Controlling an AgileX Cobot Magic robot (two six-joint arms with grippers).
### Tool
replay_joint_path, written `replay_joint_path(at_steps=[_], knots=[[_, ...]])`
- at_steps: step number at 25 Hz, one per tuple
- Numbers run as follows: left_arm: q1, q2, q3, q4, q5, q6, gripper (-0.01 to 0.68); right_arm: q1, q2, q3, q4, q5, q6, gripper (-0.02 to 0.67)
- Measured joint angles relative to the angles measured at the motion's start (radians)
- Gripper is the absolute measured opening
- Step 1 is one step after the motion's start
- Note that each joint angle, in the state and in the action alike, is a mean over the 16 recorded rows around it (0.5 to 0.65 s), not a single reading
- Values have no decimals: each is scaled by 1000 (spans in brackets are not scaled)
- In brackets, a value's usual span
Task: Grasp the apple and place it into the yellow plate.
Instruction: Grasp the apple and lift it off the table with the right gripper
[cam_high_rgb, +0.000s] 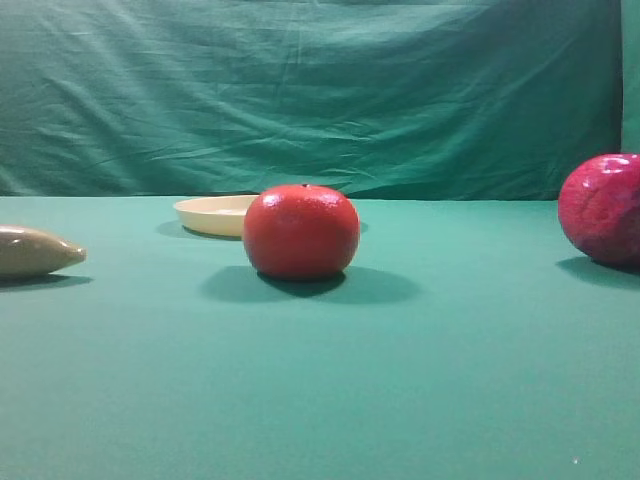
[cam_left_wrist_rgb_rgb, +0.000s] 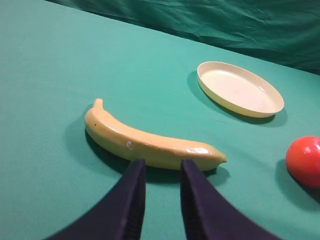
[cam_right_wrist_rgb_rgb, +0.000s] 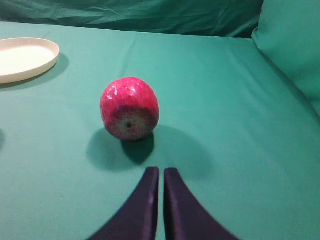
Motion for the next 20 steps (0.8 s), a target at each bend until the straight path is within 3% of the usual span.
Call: replay_joint_path(at_steps=[20], knots=[[0, 0, 0, 0, 0, 0, 157, 0, 0, 0, 0, -1, 0, 0]])
